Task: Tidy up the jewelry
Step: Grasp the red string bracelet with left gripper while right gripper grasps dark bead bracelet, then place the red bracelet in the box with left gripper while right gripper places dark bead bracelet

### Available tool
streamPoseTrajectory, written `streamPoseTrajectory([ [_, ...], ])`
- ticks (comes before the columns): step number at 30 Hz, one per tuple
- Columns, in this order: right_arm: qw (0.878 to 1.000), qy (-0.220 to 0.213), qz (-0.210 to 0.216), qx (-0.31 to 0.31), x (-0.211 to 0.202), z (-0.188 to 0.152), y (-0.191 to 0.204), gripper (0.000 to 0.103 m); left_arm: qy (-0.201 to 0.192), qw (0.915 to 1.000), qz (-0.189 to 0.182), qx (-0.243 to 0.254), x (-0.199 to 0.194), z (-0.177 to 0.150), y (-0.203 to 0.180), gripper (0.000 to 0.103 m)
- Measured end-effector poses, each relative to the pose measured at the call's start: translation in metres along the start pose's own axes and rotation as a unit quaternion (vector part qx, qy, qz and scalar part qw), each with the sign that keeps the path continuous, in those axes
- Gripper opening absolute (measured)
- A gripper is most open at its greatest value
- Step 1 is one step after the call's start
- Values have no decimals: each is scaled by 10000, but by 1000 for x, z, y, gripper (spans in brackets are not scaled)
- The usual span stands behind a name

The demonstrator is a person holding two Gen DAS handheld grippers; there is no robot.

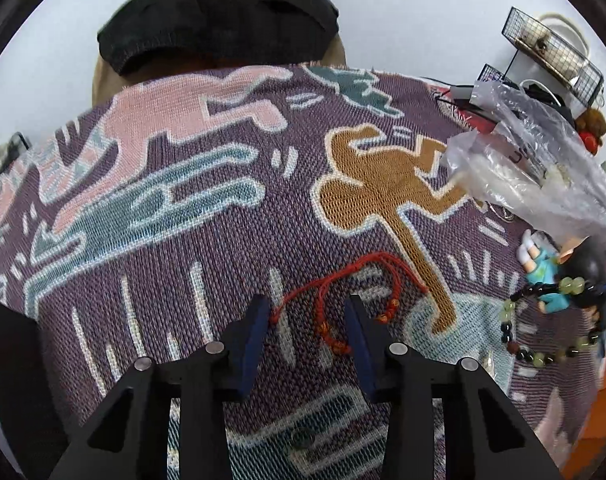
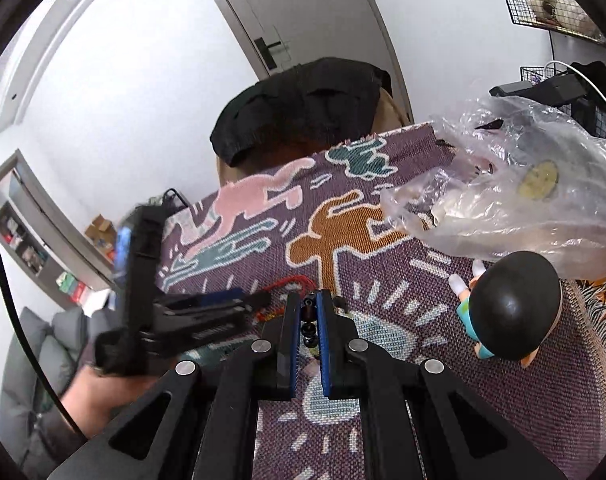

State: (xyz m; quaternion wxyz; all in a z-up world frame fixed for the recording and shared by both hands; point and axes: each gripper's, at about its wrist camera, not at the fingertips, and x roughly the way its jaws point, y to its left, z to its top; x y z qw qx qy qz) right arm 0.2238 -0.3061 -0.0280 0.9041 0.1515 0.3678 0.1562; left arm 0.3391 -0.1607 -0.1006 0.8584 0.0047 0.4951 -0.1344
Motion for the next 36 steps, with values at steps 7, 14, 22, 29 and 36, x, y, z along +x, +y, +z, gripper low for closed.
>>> streamPoseTrajectory([
  [7,10000,-52,19,48,-4,1,-3,9,96,9998,22,177,2,2,-5,9],
  [14,10000,-69,46,4,-5,3,4,9,-133,9998,-90,104,-26,6,3,9],
  [22,9994,-179,209,-227,-11,12,36,9,-643,9978,51,120,-91,14,27,9],
  [29,9975,-205,422,-535,-8,19,82,9,-1011,9945,265,-69,-147,7,72,9],
  [36,9945,-199,629,-809,-1,20,129,9,-1144,9918,462,-343,-176,-13,117,9],
])
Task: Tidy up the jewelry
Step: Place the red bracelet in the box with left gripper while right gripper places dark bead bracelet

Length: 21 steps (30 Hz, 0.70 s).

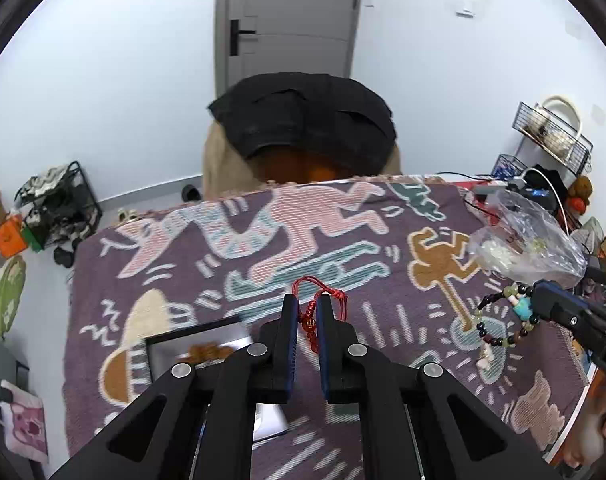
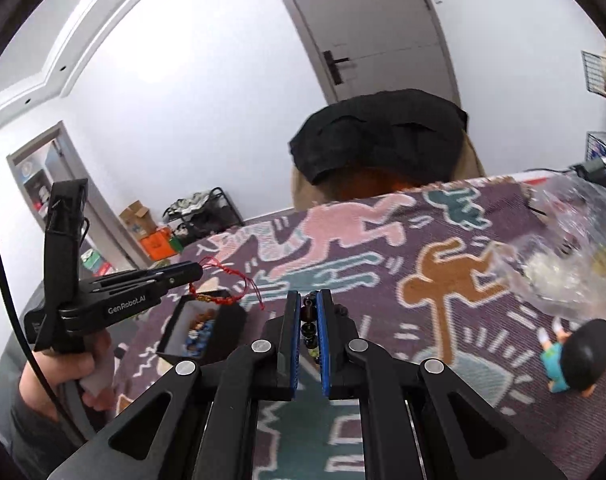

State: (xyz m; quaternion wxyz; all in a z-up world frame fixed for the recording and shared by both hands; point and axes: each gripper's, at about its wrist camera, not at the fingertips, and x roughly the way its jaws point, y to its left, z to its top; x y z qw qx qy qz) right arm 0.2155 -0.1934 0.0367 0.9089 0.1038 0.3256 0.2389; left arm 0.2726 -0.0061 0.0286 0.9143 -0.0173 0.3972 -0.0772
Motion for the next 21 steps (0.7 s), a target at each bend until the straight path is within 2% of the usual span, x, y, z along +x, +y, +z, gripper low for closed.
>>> streamPoseTrajectory([
  [7,9994,103,181,-293,17,4,46,9,8,9996,130,-240,-13,-16,41,9],
  [13,9980,223,321,-489,33,3,75,9,280,9991,87,-305,-10,-29,61,11],
  [14,9978,247,347,-517,36,2,79,9,312,9991,99,-262,-11,-30,62,15],
  [16,9972,292,401,-551,42,2,86,9,373,9989,209,-175,-11,-33,65,35],
  [18,9965,347,475,-592,49,0,95,9,274,9991,277,-180,-15,-36,71,78],
  [20,9959,390,522,-628,55,-1,102,9,2,9992,310,-257,-25,-38,79,86],
  [21,9956,414,546,-641,59,-1,105,9,-44,9991,324,-284,-28,-39,83,86],
])
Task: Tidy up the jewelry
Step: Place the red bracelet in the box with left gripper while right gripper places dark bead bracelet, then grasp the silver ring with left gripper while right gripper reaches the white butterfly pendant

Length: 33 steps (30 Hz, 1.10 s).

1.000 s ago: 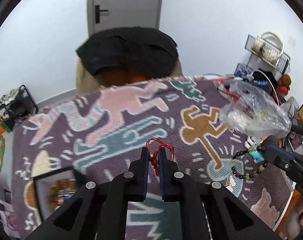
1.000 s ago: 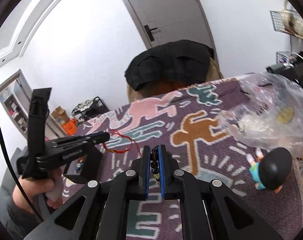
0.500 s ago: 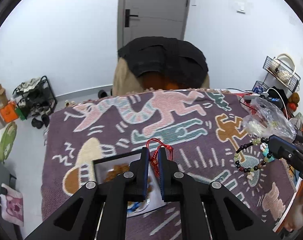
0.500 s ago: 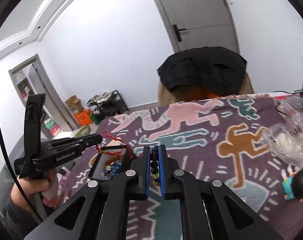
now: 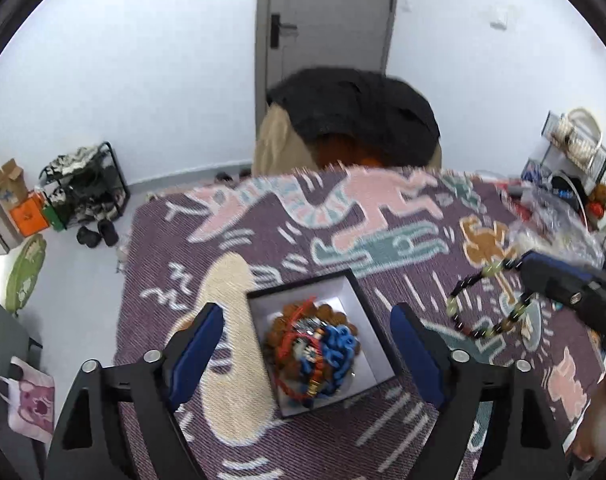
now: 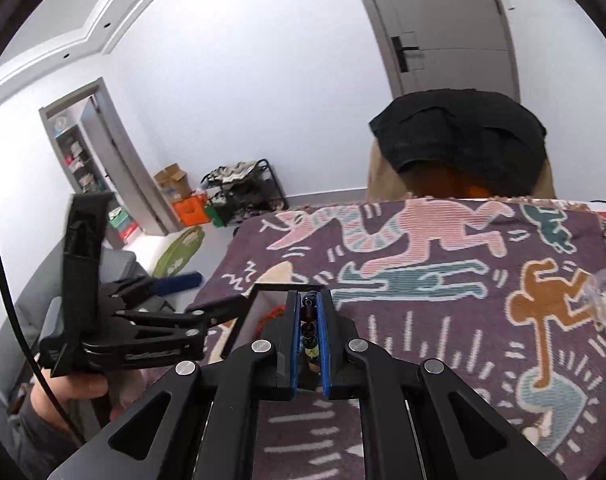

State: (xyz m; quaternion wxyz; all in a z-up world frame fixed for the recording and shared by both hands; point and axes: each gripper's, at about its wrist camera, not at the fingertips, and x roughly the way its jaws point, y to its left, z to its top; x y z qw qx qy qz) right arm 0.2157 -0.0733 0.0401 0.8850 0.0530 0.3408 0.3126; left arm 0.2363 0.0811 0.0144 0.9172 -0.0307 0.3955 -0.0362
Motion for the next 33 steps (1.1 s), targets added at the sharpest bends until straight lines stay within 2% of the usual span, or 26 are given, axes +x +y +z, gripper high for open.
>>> streamPoseTrajectory([
  [10,9991,310,289,-65,45,3,30,9,4,9991,165,-386,-6,-8,47,86],
  [14,9981,598,123,-95,67,3,39,9,43,9986,200,-489,-6,-12,58,86],
  [15,9977,654,159,-99,68,3,39,15,49,9985,200,-504,-5,-12,59,86],
  [16,9974,685,190,-75,69,1,38,32,54,9984,201,-524,-5,-12,60,86],
  [18,9984,534,158,-21,63,-1,33,55,56,9982,203,-557,-4,-12,62,86],
  [19,9989,440,137,37,59,-2,27,58,59,9981,191,-579,-4,-12,62,86],
  [26,9981,373,-118,483,29,-9,-20,58,36,9987,52,-512,0,-7,42,86],
  [33,9953,260,-550,753,-14,-27,-67,58,37,9996,-196,-207,10,0,-7,86],
])
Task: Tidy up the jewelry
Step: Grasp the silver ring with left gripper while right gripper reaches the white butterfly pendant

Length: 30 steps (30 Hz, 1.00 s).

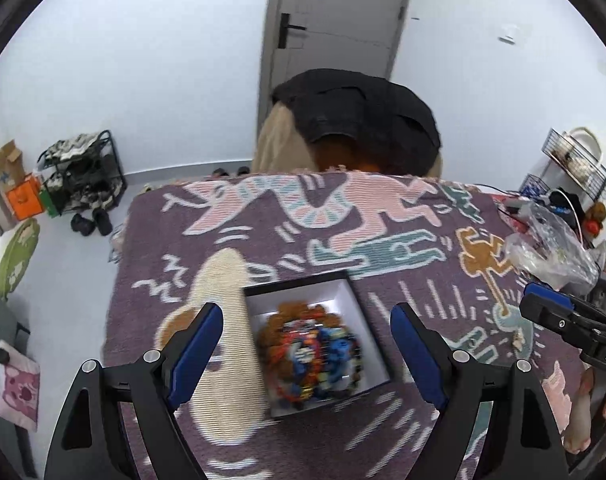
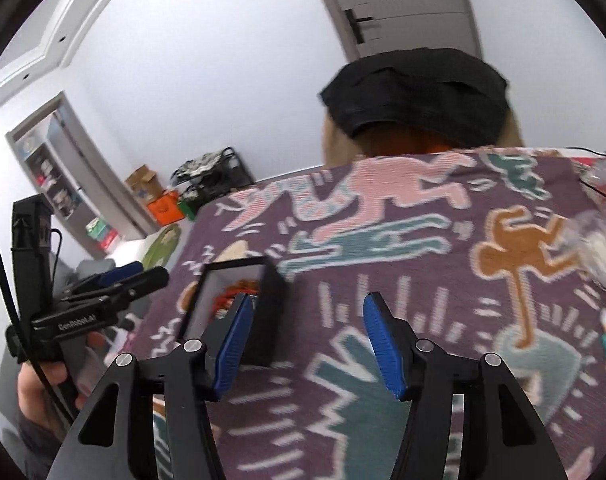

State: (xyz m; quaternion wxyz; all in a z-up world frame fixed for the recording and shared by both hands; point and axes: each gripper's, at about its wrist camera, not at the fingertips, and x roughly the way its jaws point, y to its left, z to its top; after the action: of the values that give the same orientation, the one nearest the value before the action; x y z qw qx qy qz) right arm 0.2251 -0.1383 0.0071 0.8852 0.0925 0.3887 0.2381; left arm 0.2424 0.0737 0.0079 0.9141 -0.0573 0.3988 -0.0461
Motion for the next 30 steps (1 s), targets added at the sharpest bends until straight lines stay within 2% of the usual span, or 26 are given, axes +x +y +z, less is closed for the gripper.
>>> streamPoseTrajectory([
  [11,9977,-53,-537,404,-41,-23,-69,59,33,9981,-413,467,13,-1,-76,86],
  [15,9966,-151,-594,542,-53,-38,-87,91,106,9966,-545,615,21,-7,-99,86],
  [23,9925,-167,-930,778,-69,-60,-117,93,305,9923,-833,863,44,-24,-143,86],
  [25,9911,-211,-993,858,-72,-65,-124,93,354,9915,-854,912,50,-27,-151,82],
  [27,9900,-235,-1015,946,-75,-71,-132,92,464,9907,-869,941,57,-31,-158,68],
  [30,9886,-227,-1029,1078,-76,-79,-141,92,692,9895,-890,905,71,-35,-167,55],
])
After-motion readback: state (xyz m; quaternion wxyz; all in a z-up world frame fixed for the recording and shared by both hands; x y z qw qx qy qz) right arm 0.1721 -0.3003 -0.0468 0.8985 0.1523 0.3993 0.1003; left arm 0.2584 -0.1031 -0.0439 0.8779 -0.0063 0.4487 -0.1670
